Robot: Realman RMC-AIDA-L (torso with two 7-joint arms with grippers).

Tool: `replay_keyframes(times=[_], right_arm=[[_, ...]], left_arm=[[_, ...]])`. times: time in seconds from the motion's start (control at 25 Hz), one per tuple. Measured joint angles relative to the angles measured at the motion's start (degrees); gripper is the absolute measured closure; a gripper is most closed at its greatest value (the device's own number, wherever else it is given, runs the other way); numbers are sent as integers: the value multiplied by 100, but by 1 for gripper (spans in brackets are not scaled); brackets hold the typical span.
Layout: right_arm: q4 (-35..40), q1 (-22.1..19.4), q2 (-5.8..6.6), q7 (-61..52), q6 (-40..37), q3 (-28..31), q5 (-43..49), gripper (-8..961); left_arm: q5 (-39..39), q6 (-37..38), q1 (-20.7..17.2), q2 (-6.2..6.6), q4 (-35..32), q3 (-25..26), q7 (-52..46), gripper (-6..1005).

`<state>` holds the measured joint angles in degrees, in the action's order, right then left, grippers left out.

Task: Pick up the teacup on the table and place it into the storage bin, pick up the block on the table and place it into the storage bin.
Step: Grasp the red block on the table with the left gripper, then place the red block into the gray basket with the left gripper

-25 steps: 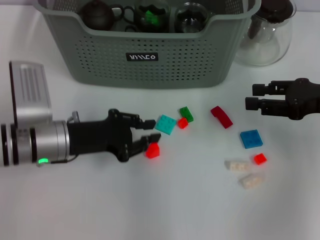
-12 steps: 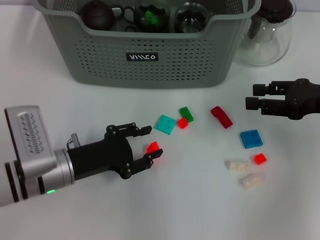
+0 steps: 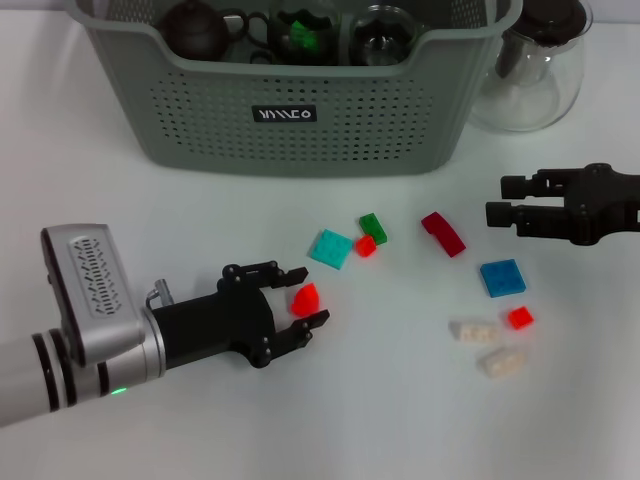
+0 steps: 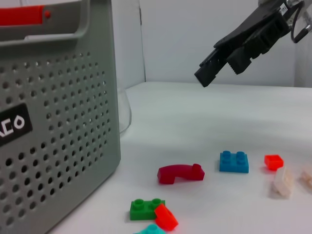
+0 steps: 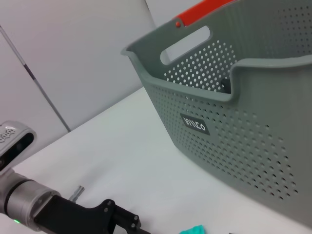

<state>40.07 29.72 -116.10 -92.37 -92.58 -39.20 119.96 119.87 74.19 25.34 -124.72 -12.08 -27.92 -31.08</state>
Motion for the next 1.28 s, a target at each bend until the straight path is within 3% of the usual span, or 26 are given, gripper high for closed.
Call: replay_keyframes(times=[0.36, 0.56, 0.68, 0.76, 0.88, 0.92, 0.96, 1.0, 1.08, 1.2, 1.28], right_arm=[[-8, -27, 0, 0, 0, 0, 1, 358], [-8, -21, 0, 0, -5, 0, 1, 358], [-9, -18, -1, 0, -14, 0, 1, 358], [-9, -14, 0, 0, -19, 1, 1, 358], [-8, -17, 6, 0, -24, 8, 0, 358], [-9, -18, 6, 0, -23, 9, 0, 358], [-9, -20, 6, 0, -24, 12, 1, 358], [-8, -20, 7, 0, -23, 12, 0, 358], [-8, -21, 8, 0, -20, 12, 1, 358], [-8, -20, 9, 0, -10, 10, 0, 358], [-9, -19, 8, 0, -10, 9, 1, 358]], left_arm=[[7, -103, 74, 0, 38, 3, -162, 475], [5, -65, 85, 3, 33, 5, -254, 638], [17, 195, 72, 29, -116, 6, -609, 807], [27, 523, 29, 44, -337, 2, -990, 806], [38, 1480, -44, 66, -891, -5, -1749, 806], [38, 1480, -44, 66, -891, -5, -1749, 806], [20, 1975, -39, 70, -1165, 10, -2071, 805], [-144, 3003, 31, 73, -1663, 102, -2743, 805], [-422, 3636, 165, 69, -2088, 203, -3357, 804], [-1064, 3972, 514, 52, -3067, 288, -4655, 804], [-1283, 3601, 836, 67, -3784, 241, -5661, 803]])
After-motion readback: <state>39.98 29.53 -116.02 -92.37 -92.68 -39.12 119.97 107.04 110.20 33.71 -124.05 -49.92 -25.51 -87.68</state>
